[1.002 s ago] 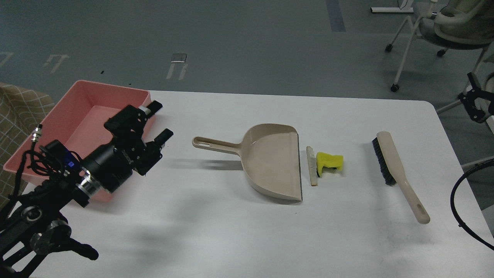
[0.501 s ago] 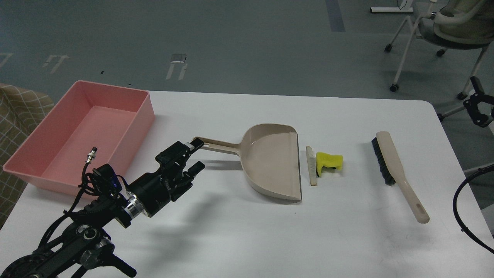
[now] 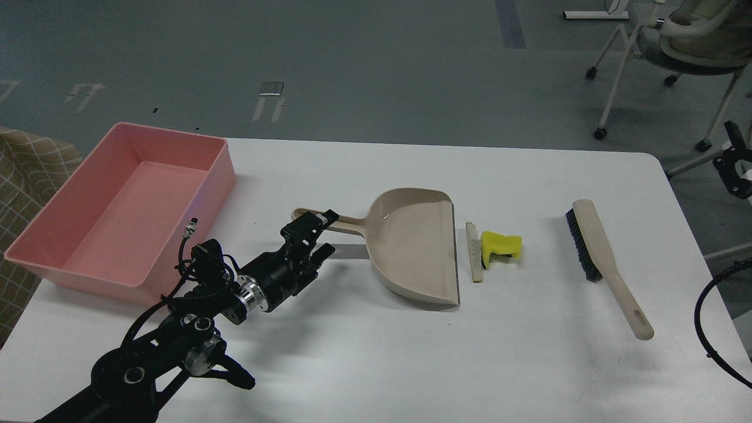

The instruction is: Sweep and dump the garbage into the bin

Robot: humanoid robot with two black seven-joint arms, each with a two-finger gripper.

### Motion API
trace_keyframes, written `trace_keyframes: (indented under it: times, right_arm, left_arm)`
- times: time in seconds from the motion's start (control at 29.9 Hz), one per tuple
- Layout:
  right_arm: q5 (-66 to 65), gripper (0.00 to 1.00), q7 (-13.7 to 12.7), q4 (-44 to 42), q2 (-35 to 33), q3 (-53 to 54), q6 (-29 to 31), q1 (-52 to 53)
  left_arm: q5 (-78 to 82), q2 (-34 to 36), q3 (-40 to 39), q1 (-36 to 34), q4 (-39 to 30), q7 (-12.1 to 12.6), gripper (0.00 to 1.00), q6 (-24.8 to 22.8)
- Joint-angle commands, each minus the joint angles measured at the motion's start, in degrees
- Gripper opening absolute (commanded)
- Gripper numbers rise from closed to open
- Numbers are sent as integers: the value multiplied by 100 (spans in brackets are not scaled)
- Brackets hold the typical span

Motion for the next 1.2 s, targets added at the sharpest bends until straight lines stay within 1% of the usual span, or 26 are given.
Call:
trace_keyframes:
  times: [0.0,0.17,0.23,0.27,0.3,0.33,0.37,0.43,0.47,0.53,0.57,0.6,0.67,0.7,0.73,0.77,0.8,1.0,1.07,1.14,1.17]
  right_arm:
    - [-1,100,0,83,0,6,-9,-80]
    - [-1,100,0,92,0,50,-10,-133]
    - [-1,100,0,92,0,50,-10,-142]
    - [-1,100,0,92,0,50,-18,-142]
    - [-1,100,0,92,0,50,-18,-142]
    - [8,100,8,92,0,50,-10,-142]
    - [-1,100,0,92,0,50,-9,-151]
    - [8,100,0,84,0,50,-18,-151]
    - [8,100,8,83,0,50,-10,-151]
    - [8,100,0,75,0,50,-9,-151]
    - [-1,100,0,75,0,50,-18,-151]
    - [8,100,8,75,0,50,-18,-151]
    - [8,100,0,75,0,50,-18,-151]
    - [8,100,0,75,0,50,-18,-151]
    - [8,100,0,75,0,50,-10,-151]
    - [8,100,0,75,0,50,-9,-151]
    - [8,100,0,75,0,50,-9,-151]
    - [-53,100,0,162,-96,50,8,-177]
    - [-281,100,0,285,-412,-11,8,-247]
    - [-1191,100,0,417,-859,-64,17,-282]
    - [-1440,100,0,435,-948,-73,34,-291]
  left_arm:
    - [0,-71,18,-189,246,-21,83,9]
    - [-9,-229,9,-444,597,-21,81,17]
    - [0,-282,18,-506,703,-21,79,44]
    - [0,-308,18,-523,730,-21,77,96]
    - [0,-308,18,-524,730,-21,77,97]
    - [0,-317,18,-541,730,-21,71,140]
    - [0,-317,18,-541,730,-21,62,158]
    - [0,-317,26,-541,730,-30,51,158]
    - [0,-317,26,-541,730,-39,47,158]
    - [0,-308,61,-524,730,-39,42,158]
    - [0,-308,149,-524,730,-48,36,158]
    - [0,-308,210,-532,730,-57,32,158]
    - [0,-317,386,-515,695,-170,15,158]
    - [0,-317,404,-515,695,-214,10,158]
    - [0,-317,413,-515,695,-258,3,158]
    - [0,-317,413,-515,695,-259,3,158]
    - [0,-317,422,-515,695,-259,0,158]
    - [0,-238,413,-559,616,-276,0,167]
    - [0,-159,404,-585,537,-294,0,176]
    - [0,147,404,-672,275,-294,0,193]
    - [0,236,413,-690,203,-294,0,193]
